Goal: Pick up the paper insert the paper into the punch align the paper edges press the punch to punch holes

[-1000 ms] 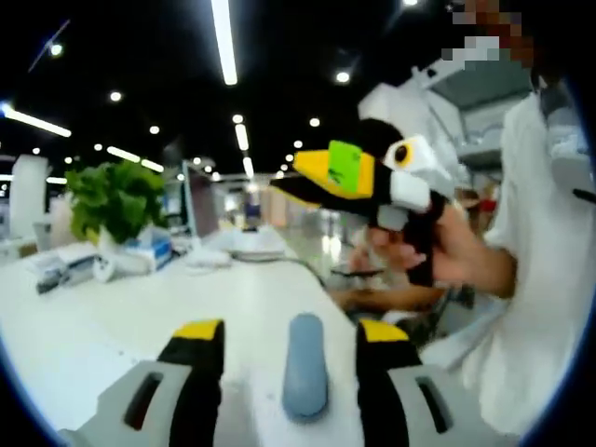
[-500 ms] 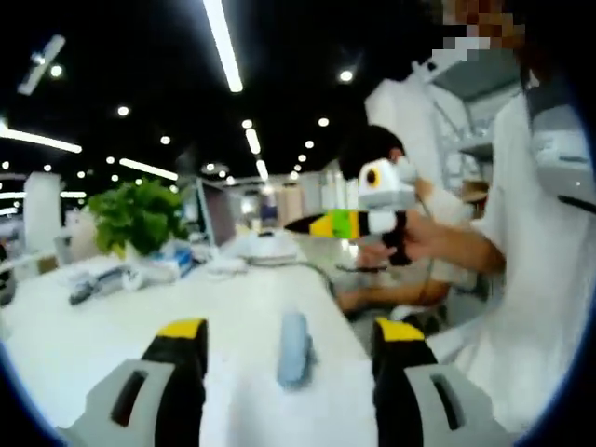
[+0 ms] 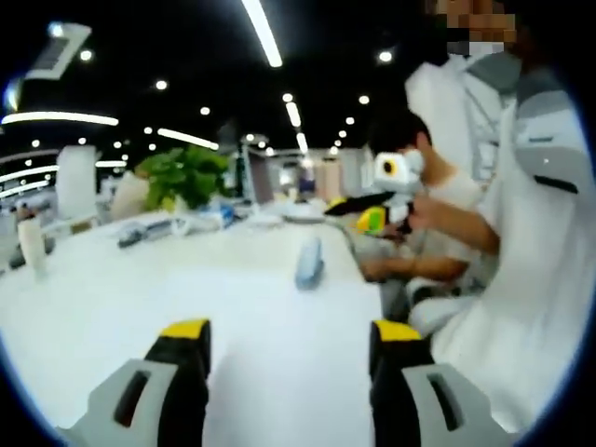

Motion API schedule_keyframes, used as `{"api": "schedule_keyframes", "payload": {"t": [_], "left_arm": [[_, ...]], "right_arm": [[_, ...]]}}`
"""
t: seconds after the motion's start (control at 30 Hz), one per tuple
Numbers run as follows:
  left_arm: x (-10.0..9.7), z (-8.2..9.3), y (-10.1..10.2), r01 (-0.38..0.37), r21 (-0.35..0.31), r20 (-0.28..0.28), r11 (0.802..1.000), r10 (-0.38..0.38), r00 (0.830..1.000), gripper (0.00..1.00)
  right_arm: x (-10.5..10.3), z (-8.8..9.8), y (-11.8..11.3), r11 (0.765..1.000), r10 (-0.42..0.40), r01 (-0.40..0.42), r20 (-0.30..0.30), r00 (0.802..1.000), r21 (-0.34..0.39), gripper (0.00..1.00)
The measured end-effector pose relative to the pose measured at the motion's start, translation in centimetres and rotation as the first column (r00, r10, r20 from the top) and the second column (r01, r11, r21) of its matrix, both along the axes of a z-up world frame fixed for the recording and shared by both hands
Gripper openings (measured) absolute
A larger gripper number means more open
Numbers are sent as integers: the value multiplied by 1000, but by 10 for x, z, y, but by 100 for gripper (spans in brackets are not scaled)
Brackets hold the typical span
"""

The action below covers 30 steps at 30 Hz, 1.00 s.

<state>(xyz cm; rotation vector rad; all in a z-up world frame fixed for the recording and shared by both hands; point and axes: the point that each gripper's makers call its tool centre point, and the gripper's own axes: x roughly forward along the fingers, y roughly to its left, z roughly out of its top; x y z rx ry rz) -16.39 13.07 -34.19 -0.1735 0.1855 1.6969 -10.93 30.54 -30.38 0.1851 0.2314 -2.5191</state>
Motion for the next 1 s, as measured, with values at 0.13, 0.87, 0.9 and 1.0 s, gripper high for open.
{"api": "schedule_keyframes", "payload": {"t": [0.13, 0.87, 0.9, 1.0], "left_arm": [[-3, -4, -8, -24, -6, 7, 1000, 24, 1000, 68], [-11, -16, -7, -29, -18, 46, 999, 30, 998, 64], [-12, -16, -7, -29, -18, 49, 999, 30, 998, 64], [-13, -16, -5, -29, -18, 58, 999, 30, 998, 64]], "right_arm": [[0, -3, -4, 1000, 25, -25, 6, 1000, 7, 45], [-21, -42, -26, 920, 391, -392, 155, 907, -27, 39], [-23, -44, -28, 916, 397, -400, 154, 905, -13, 39], [-29, -53, -33, 909, 407, -417, 188, 894, 18, 40]]}}
